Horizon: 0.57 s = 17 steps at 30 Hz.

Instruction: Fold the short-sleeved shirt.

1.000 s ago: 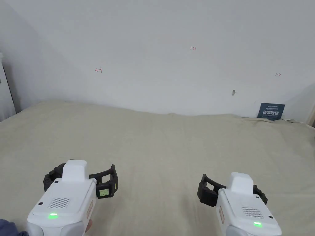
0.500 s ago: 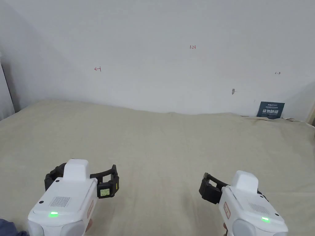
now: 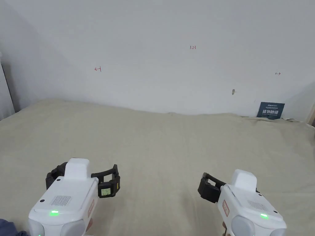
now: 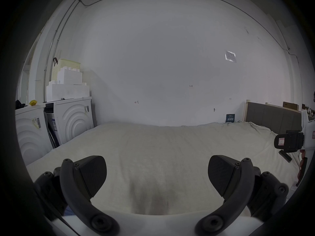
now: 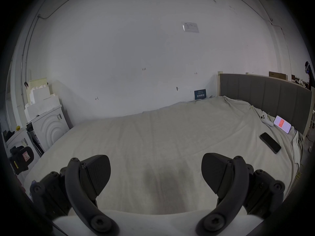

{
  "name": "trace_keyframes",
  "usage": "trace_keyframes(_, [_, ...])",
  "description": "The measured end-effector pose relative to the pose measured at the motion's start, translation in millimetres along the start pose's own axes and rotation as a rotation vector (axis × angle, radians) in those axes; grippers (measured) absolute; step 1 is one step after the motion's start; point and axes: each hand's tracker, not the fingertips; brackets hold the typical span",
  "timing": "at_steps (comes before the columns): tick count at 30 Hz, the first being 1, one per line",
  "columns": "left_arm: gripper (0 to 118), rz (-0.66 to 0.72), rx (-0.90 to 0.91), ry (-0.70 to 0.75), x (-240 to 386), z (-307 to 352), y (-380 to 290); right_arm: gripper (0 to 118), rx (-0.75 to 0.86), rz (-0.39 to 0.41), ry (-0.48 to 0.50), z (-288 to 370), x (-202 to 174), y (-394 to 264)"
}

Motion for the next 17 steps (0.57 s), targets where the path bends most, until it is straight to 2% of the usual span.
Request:
trace_keyframes(12, [118,0.01,-0.012,-0.012,1.1,-1.4,-2.2,109,-0.024,0.04,-0.065,1.3,-14.5,4.0])
trace_keyframes(17, [118,0.003,-0.013,-0.017,1.7,-0.8,-2.6,109,-0.031,0.047,-0.063,1.4,-13.8,6.4])
